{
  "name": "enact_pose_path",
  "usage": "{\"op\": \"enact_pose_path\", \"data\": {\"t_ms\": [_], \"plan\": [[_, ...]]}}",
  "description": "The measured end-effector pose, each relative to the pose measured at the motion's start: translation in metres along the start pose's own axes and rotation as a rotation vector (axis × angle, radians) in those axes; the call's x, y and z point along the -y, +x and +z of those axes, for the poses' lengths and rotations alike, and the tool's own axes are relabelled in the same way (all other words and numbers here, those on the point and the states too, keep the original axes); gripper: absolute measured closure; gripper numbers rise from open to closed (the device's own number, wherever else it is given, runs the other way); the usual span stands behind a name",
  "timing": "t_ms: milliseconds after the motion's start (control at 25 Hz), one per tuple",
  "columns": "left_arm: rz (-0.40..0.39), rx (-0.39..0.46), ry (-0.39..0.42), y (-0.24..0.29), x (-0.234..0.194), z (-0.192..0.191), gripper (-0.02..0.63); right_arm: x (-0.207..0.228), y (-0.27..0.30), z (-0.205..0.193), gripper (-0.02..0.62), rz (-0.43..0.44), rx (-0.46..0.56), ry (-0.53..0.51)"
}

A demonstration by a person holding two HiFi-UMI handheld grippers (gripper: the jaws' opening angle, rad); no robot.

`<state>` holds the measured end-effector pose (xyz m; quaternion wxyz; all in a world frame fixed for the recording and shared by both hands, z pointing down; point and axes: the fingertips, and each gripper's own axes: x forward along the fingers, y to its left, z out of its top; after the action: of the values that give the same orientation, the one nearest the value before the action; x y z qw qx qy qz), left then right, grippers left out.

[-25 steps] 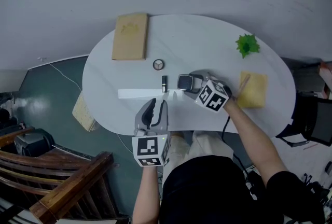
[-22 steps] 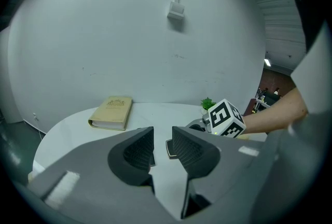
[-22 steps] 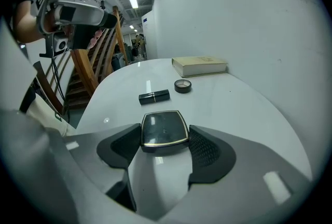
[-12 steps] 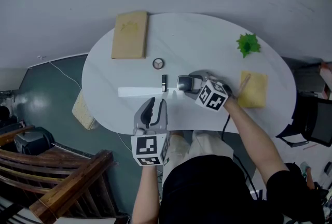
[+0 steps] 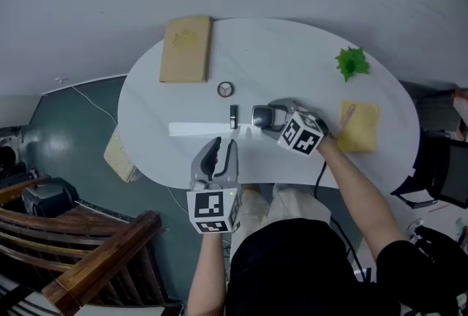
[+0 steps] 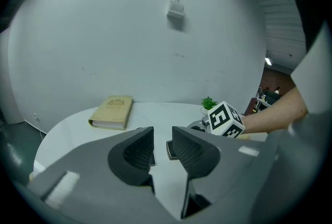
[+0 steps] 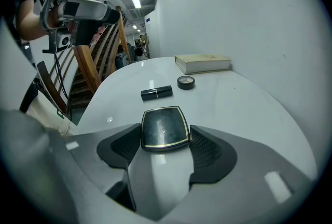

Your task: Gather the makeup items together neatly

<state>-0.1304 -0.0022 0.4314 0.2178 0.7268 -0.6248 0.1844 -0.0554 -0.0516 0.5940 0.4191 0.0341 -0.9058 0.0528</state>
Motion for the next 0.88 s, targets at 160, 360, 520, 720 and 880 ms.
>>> {"op": "enact_pose_path", "data": {"t_ms": [160, 360, 520, 720, 880], "plan": [[0.003, 0.0, 0.002, -0.002, 0.0, -0.001, 0.497, 0.0, 0.0, -0.002, 0.29, 0.005, 0.018, 0.025], [0.007, -0.003, 0.003, -0.003, -0.001, -0.003, 0.497, 0.001, -0.009, 0.001, 0.29, -0.003, 0.043, 0.044], [0.004, -0.002, 0.004, -0.002, -0.001, -0.001, 0.497, 0.002, -0.018, 0.008, 0.29, -0.025, 0.075, 0.065], [-0.013, 0.003, 0.012, 0.003, -0.002, 0.003, 0.496, 0.001, -0.035, 0.025, 0.291, -0.065, 0.125, 0.09], [-0.036, 0.005, 0.017, 0.008, -0.005, 0.006, 0.495, -0.003, -0.046, 0.034, 0.291, -0.1, 0.148, 0.108]]}}
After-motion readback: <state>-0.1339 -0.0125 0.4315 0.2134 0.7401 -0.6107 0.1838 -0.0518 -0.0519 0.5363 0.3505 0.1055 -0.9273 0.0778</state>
